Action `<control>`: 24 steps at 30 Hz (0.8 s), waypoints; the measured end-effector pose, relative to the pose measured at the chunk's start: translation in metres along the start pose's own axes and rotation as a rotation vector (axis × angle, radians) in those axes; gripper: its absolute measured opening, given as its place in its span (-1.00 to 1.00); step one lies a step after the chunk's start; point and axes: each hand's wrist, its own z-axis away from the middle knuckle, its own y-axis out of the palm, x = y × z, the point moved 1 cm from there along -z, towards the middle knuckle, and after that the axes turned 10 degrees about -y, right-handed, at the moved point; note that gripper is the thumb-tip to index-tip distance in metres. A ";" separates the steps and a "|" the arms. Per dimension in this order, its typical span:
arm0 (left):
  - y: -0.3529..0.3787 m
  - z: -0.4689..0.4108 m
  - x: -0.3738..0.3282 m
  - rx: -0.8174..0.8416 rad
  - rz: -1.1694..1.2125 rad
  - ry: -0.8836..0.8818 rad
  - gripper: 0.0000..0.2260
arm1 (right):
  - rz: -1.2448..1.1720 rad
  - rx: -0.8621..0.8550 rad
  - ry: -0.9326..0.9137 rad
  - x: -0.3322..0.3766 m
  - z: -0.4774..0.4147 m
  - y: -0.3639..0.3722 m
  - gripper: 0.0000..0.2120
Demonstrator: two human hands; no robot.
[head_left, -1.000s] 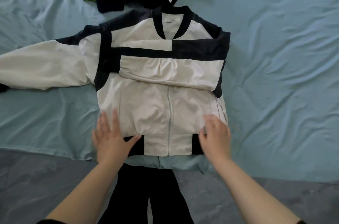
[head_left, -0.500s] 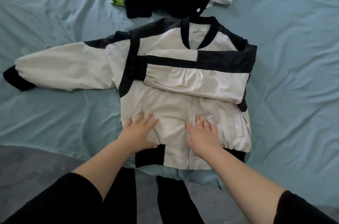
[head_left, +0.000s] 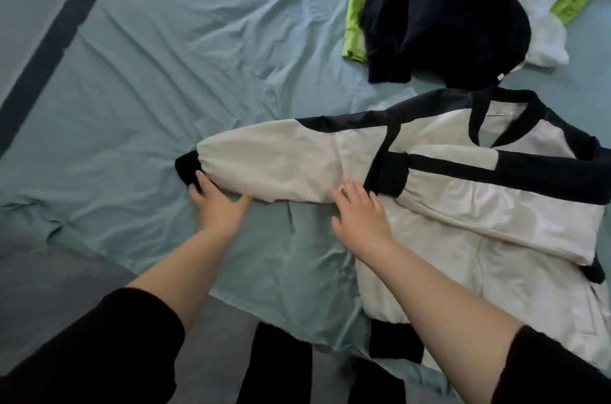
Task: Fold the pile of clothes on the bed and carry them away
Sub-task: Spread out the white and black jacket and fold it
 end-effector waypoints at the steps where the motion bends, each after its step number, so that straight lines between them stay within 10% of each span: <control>1: -0.010 -0.016 0.004 -0.029 0.038 -0.076 -0.04 | 0.018 0.053 -0.034 0.009 -0.012 0.002 -0.40; 8: -0.039 -0.091 0.000 0.375 0.929 -0.653 -0.52 | -0.047 0.338 -0.025 0.055 -0.075 0.023 -0.29; 17: -0.131 -0.160 -0.048 0.170 0.824 -0.044 -0.75 | -0.021 0.017 0.050 0.090 -0.097 0.013 -0.36; 24: -0.111 -0.187 -0.001 0.234 0.496 -0.322 -0.63 | -0.175 0.323 0.088 0.095 -0.136 0.012 -0.37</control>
